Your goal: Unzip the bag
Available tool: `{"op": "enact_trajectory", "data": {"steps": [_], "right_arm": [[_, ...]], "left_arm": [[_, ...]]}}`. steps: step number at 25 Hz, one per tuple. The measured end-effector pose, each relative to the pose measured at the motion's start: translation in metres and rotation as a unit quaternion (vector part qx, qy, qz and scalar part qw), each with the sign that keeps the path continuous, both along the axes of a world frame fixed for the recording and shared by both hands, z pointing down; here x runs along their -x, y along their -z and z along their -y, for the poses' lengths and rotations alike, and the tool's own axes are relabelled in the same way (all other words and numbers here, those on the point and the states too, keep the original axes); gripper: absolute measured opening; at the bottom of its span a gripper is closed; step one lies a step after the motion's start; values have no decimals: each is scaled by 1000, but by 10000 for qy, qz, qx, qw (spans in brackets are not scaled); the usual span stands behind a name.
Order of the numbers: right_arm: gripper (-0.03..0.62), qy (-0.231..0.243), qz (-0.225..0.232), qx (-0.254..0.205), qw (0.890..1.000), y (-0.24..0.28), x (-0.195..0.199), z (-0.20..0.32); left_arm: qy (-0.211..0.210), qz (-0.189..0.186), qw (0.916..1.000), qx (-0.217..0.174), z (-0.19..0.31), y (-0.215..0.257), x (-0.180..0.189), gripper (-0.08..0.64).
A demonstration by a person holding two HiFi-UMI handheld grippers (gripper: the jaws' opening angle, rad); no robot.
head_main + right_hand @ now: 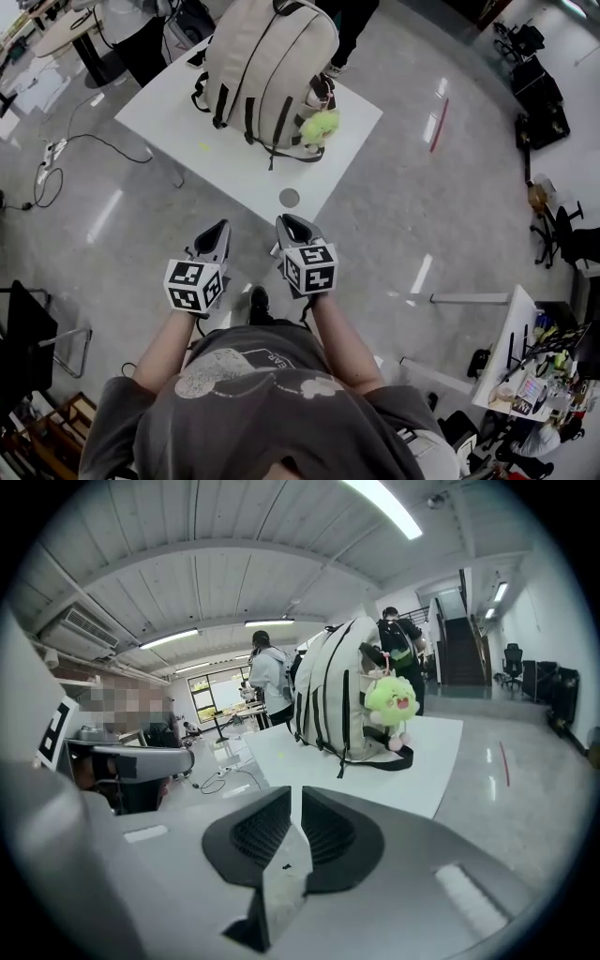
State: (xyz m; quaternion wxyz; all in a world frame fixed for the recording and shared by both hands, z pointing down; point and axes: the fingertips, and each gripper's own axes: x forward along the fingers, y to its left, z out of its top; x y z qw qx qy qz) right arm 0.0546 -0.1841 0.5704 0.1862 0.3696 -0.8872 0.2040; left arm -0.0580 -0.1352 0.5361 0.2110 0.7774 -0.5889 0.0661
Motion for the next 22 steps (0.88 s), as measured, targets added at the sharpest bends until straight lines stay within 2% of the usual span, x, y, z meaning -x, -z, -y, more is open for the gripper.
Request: {"op": "enact_trajectory", "data": {"steps": [6, 22], "right_arm": [[32, -104, 27, -70, 9999, 13, 4, -50], [0, -339, 209, -414, 9983, 39, -11, -239]], "left_arm": [[32, -104, 9999, -66, -55, 10, 8, 5], [4, -132, 9998, -123, -243, 22, 5, 5]]}}
